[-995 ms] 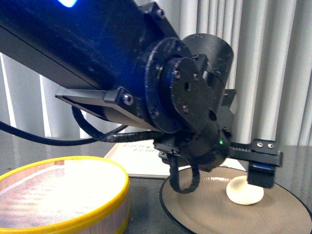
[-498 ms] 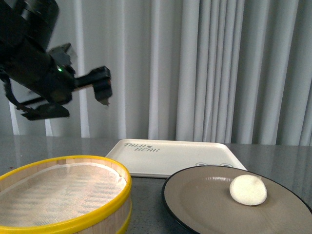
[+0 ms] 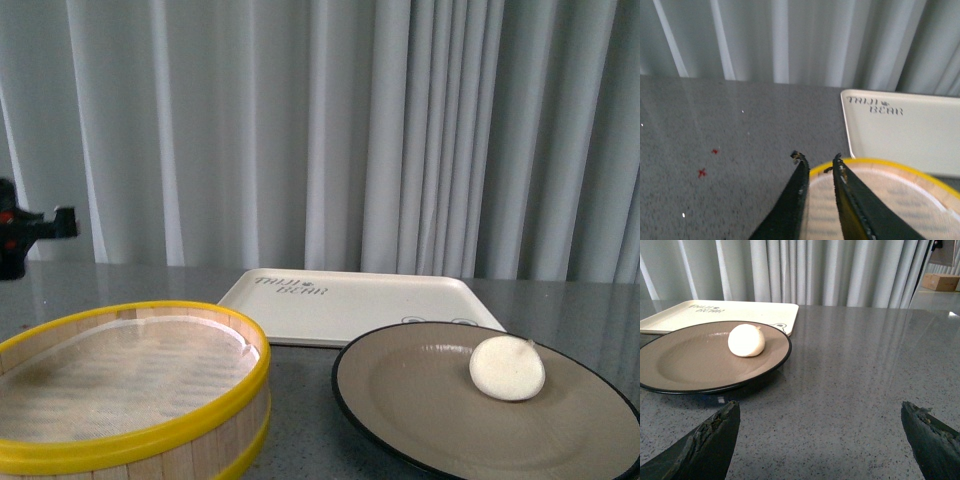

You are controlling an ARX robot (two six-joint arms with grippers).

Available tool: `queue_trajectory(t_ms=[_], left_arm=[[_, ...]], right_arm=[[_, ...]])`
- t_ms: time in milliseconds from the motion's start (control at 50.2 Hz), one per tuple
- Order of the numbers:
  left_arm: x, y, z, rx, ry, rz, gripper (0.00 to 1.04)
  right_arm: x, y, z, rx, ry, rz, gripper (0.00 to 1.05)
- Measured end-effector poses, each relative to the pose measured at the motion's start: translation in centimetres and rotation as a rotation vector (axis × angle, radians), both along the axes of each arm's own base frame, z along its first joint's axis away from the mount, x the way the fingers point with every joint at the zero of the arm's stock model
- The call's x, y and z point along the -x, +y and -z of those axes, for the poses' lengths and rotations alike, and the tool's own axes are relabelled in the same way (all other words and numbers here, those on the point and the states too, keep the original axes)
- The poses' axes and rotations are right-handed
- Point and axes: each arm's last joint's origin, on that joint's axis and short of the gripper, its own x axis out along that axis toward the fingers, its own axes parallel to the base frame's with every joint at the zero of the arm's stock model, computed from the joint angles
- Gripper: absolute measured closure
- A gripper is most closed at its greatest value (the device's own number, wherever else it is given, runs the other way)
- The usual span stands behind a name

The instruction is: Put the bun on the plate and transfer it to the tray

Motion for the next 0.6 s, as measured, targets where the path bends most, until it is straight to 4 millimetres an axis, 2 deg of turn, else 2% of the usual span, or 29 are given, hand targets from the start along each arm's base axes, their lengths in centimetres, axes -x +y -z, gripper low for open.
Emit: queue_trajectory(t_ms=[80, 239, 597], left_arm=[[1.9, 0.2, 1.5, -0.004, 0.015, 0.016, 1.01], [5.9, 1.2, 3.6, -0.012, 0.013, 0.012, 1.01], [10.3, 2.7, 5.7, -0.013, 0.014, 0.008, 1.01]], right_arm=[[0.0, 0.0, 0.0, 0.000, 0.000, 0.000, 0.09], [0.0, 0.0, 0.0, 0.000, 0.000, 0.000, 0.09], [0.0, 0.0, 0.0, 0.000, 0.000, 0.000, 0.09]])
